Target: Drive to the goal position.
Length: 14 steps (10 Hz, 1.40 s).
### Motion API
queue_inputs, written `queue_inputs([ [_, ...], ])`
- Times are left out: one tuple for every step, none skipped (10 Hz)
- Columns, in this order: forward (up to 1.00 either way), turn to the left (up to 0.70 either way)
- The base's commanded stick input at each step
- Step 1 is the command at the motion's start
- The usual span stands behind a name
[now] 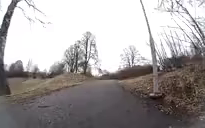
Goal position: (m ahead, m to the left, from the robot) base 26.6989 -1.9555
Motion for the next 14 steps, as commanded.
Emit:
queue_inputs([
  [1.00, 0.00],
  [1.00, 0.00],
  [1.00, 0.00],
  [1.00, 0.00],
  [1.00, 0.00],
  [1.00, 0.00],
  [1.00, 0.00],
  [1.00, 0.00],
  [1.00, 0.00],
  [1.00, 0.00],
  [1.00, 0.00],
  [1.00, 0.00],
  [1.00, 0.00],
  [1.00, 0.00],
])
